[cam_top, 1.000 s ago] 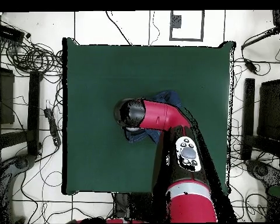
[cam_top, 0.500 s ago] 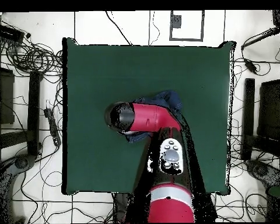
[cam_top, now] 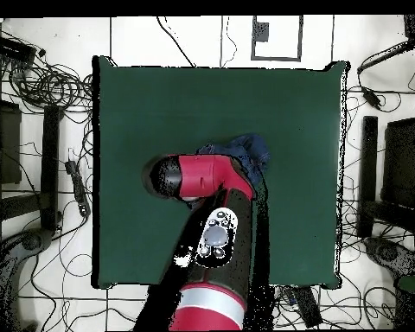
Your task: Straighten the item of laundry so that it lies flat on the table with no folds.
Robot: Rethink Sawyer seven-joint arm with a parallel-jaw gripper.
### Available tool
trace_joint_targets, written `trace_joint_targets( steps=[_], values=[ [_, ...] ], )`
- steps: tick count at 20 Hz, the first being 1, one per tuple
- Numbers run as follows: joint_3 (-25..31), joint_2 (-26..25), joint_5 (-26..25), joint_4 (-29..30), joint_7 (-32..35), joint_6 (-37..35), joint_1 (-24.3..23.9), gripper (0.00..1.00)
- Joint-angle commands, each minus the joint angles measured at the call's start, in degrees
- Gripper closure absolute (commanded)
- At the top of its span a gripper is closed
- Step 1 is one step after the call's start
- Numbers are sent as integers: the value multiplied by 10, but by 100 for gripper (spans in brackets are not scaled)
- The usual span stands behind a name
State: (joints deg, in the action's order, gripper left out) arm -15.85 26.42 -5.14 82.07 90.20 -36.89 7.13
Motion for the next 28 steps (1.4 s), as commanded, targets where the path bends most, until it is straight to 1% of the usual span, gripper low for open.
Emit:
trace_joint_targets(
  steps=[1, 6, 12, 18, 23, 28],
  values=[
    [-31, -28, -13, -48, 123, -22, -3, 0],
    [-45, -46, -9, -68, 128, -36, 18, 0],
    [-48, -65, 17, -42, 172, -15, 50, 0],
    [-53, -60, 43, -1, 203, -15, 77, 0],
    [-43, -46, 73, 43, 222, -1, 89, 0],
    [-48, -46, 78, 65, 223, 18, 92, 0]
  ],
)
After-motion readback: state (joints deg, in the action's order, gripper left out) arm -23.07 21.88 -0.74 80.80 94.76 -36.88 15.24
